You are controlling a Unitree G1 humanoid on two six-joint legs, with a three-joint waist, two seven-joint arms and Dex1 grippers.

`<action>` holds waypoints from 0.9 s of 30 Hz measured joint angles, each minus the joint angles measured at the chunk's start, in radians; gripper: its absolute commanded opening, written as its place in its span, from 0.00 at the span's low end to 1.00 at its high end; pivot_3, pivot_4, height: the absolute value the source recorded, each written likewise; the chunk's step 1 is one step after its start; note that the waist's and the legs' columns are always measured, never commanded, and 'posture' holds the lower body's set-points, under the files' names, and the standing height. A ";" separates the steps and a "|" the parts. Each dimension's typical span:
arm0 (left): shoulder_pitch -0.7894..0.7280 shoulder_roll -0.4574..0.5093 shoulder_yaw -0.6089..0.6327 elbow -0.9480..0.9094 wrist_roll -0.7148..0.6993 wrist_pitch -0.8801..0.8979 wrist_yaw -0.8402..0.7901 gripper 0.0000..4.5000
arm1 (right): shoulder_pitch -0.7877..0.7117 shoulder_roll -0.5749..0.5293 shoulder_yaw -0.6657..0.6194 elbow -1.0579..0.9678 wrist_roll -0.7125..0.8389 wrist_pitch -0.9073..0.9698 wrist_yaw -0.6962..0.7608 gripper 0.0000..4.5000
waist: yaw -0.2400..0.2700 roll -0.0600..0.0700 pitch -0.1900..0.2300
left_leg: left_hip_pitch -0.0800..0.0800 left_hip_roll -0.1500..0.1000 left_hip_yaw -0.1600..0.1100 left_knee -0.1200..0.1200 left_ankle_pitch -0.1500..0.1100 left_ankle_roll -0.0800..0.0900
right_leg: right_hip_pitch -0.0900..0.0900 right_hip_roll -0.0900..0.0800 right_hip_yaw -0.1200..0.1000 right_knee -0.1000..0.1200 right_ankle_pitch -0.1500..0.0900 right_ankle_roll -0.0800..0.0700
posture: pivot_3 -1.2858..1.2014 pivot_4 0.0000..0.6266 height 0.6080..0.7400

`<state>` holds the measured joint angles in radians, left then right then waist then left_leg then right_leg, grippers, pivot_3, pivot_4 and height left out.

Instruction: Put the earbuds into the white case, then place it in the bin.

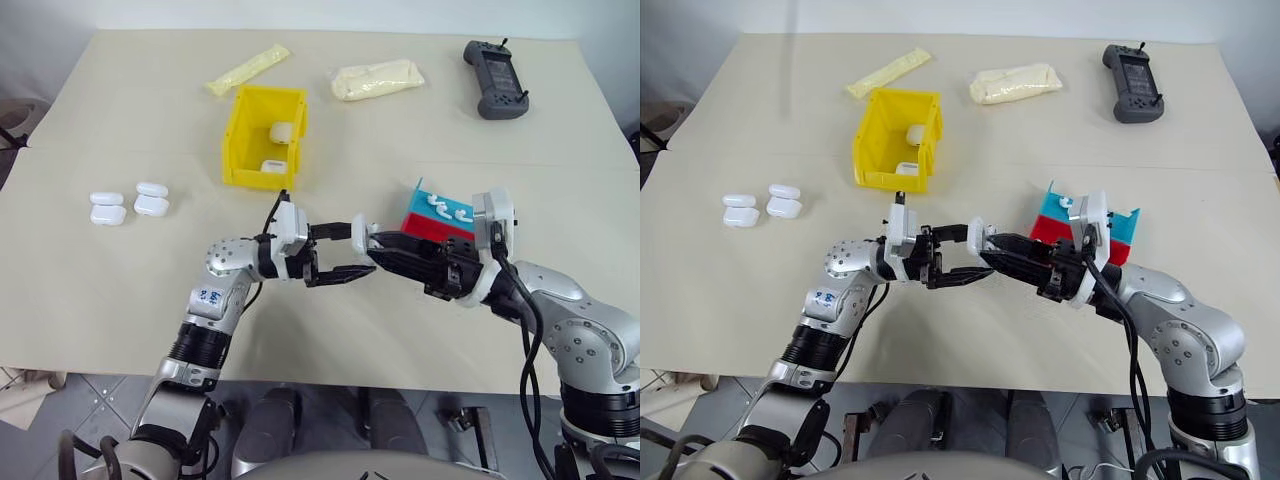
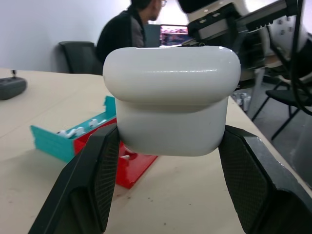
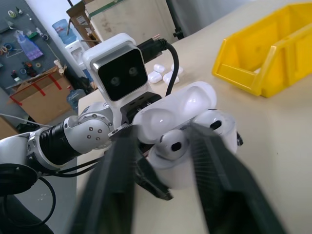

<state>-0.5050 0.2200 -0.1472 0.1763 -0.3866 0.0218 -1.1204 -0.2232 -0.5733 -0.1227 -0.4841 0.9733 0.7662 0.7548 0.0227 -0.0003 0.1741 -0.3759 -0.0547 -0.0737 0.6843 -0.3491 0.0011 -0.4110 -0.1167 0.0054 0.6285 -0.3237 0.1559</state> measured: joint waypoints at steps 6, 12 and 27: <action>0.000 0.033 0.012 -0.010 -0.001 0.002 0.005 0.61 | 0.006 -0.025 -0.041 0.004 0.013 0.003 -0.005 0.62 | 0.001 0.000 0.000 | 0.000 0.000 0.000 0.000 0.000 0.000 | 0.000 0.000 0.000 0.000 0.000 0.000 | 0.52 0.24 1.00; -0.002 0.160 0.016 -0.014 0.080 0.031 0.049 0.61 | 0.067 -0.188 -0.123 0.056 -0.061 -0.037 0.083 0.34 | 0.001 0.000 0.000 | 0.000 0.000 0.000 0.000 0.000 0.000 | 0.000 0.000 0.000 0.000 0.000 0.000 | 0.52 0.24 1.00; -0.109 0.243 -0.158 -0.016 0.295 0.069 0.014 0.61 | -0.135 -0.119 0.145 0.039 -0.212 -0.065 0.111 0.01 | 0.000 0.000 0.000 | 0.000 0.001 0.000 -0.001 0.000 0.000 | 0.000 0.000 0.000 0.000 0.000 0.000 | 0.52 0.24 1.00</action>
<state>-0.6143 0.4627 -0.3055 0.1604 -0.0916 0.0904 -1.1063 -0.3579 -0.6923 0.0226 -0.4449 0.7615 0.7015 0.8656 0.0224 -0.0005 0.1743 -0.3760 -0.0541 -0.0733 0.6835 -0.3491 0.0011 -0.4111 -0.1163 0.0053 0.6289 -0.3237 0.1561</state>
